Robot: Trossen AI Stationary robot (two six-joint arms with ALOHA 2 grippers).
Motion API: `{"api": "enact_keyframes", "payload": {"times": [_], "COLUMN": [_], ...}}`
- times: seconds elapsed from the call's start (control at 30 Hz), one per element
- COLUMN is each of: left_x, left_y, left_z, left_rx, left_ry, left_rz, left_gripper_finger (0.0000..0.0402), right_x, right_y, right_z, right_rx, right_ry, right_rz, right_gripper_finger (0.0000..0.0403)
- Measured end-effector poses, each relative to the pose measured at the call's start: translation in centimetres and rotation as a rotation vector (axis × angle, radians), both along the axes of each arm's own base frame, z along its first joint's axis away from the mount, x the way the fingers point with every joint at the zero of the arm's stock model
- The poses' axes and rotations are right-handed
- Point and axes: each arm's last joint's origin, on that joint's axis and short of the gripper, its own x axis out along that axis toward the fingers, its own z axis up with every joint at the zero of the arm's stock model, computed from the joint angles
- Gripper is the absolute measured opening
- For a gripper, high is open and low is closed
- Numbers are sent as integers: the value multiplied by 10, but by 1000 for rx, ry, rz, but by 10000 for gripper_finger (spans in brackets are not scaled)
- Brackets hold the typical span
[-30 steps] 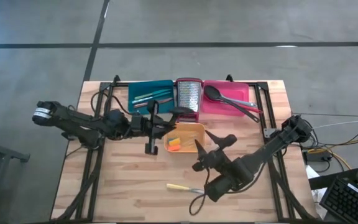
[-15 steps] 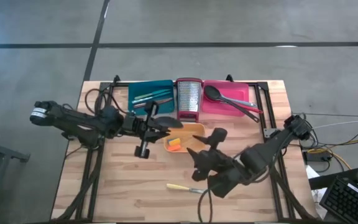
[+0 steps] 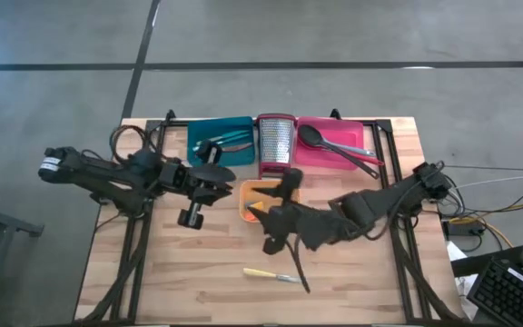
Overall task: Pick & Place Kitchen Items
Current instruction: Put the black serving spoon into the pink bin
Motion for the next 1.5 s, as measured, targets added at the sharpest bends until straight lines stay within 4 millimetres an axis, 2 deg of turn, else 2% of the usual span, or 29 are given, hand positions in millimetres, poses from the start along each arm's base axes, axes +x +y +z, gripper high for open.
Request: {"api": "enact_keyframes", "payload": {"times": [0.3, 0.53, 0.7, 0.9, 1.23, 1.5], "left_x": [-14, -16, -16, -16, -15, -11], "left_y": [2, 2, 3, 3, 3, 4], "left_z": [8, 9, 10, 9, 8, 5], "left_rx": [3, 4, 4, 3, 11, 16], "left_ry": [-17, -20, -20, -17, -12, 21], "left_rz": [-5, -7, -4, -2, 5, 15], "left_gripper_finger": [21, 21, 21, 21, 21, 21], "right_x": [17, 29, 35, 43, 48, 60], "right_y": [-24, -47, -60, -74, -88, -99], "right_z": [2, -11, -8, -9, -12, -29], "right_rx": [-17, -11, 40, 63, 115, 108], "right_ry": [-143, -164, -210, -255, -295, -347], "right_rz": [184, 230, 315, 336, 414, 398], "right_gripper_finger": [192, 178, 168, 151, 117, 82]}}
